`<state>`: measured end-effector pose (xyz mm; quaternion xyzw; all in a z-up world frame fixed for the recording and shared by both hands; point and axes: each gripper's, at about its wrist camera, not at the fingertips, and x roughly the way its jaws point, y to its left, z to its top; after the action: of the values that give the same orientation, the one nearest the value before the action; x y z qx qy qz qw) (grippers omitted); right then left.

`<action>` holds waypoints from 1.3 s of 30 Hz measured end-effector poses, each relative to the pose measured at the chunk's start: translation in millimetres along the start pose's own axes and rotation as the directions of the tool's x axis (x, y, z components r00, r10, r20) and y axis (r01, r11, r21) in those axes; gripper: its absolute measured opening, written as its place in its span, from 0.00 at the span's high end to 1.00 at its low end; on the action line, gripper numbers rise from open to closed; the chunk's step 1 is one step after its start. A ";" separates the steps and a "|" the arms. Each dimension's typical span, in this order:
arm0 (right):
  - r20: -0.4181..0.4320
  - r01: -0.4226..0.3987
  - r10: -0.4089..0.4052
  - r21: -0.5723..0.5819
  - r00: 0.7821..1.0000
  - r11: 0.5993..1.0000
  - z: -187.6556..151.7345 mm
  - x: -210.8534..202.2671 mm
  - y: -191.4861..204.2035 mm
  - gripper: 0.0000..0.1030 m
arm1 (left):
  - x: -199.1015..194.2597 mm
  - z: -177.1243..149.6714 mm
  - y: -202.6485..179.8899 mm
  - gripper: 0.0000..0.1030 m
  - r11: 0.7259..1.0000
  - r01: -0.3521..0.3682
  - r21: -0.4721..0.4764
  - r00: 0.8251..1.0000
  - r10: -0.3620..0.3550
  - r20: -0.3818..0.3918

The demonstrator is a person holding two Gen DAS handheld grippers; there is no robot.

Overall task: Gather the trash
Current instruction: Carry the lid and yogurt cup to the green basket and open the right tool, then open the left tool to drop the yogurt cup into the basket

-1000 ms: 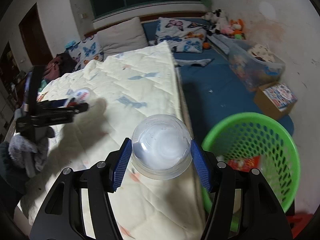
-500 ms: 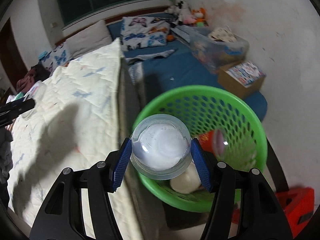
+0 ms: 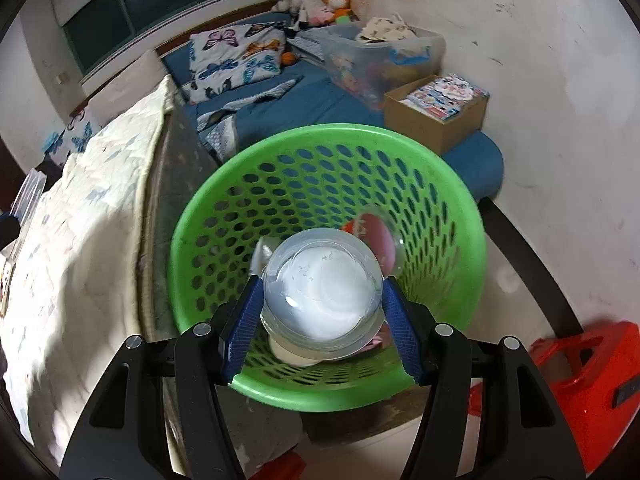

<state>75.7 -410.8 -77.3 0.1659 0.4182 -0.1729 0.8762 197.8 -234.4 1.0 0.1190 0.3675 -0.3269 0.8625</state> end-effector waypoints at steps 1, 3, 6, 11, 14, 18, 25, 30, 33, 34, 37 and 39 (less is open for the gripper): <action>0.000 0.000 0.000 0.009 1.000 1.000 -0.3 -0.3 -3.1 0.40 | 1.5 1.4 -5.6 0.15 1.000 0.003 0.010 1.000 -0.003 -0.001; 0.005 -0.002 0.002 0.020 1.000 1.000 -1.1 -2.3 -7.9 0.36 | 4.6 3.4 -16.0 0.15 1.000 0.011 0.028 1.000 -0.011 -0.005; 0.019 -0.012 0.012 0.036 1.000 0.999 -0.5 -6.7 -13.5 0.34 | 9.6 7.3 -28.2 0.15 0.999 0.018 0.047 1.000 -0.018 -0.008; 0.039 -0.025 0.023 0.049 0.999 0.998 -2.8 -18.0 -20.5 0.34 | 20.7 12.8 -51.2 0.15 0.997 0.038 0.073 0.999 -0.036 -0.020; 0.060 -0.036 0.033 0.057 0.998 0.998 -2.9 -28.0 -25.2 0.34 | 28.8 15.6 -64.7 0.15 0.995 0.047 0.091 0.999 -0.044 -0.031; 0.079 -0.051 0.045 0.070 0.996 0.996 -5.0 -40.4 -30.1 0.34 | 42.2 18.2 -84.4 0.14 0.992 0.052 0.114 0.998 -0.047 -0.052; 0.103 -0.044 0.039 0.052 0.994 0.998 -12.7 -56.0 -32.3 0.34 | 66.5 19.6 -112.3 0.14 0.987 0.053 0.154 0.995 -0.040 -0.090; 0.107 -0.056 0.049 0.063 0.993 0.996 -18.3 -60.6 -36.7 0.33 | 80.9 22.5 -121.0 0.14 0.987 0.073 0.140 0.991 -0.056 -0.120; 0.103 -0.055 0.048 0.064 0.994 0.996 -20.4 -59.9 -37.0 0.33 | 89.6 24.8 -121.2 0.14 0.989 0.105 0.104 0.985 -0.089 -0.147; 0.103 -0.053 0.047 0.064 0.994 0.997 -21.5 -59.6 -36.6 0.33 | 92.0 25.7 -119.0 0.14 0.989 0.117 0.090 0.983 -0.103 -0.153; 0.101 -0.059 0.053 0.065 0.994 0.996 -23.4 -59.5 -35.0 0.33 | 94.1 24.9 -117.9 0.14 0.990 0.121 0.067 0.983 -0.110 -0.150; 0.103 -0.061 0.054 0.063 0.993 0.996 -24.4 -60.4 -33.0 0.33 | 94.0 24.4 -114.7 0.13 0.989 0.140 0.049 0.979 -0.131 -0.154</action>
<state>9.1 -419.5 -49.0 0.1977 0.3623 -0.1696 0.8949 185.1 -376.9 -44.8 0.1435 0.4289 -0.3856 0.8042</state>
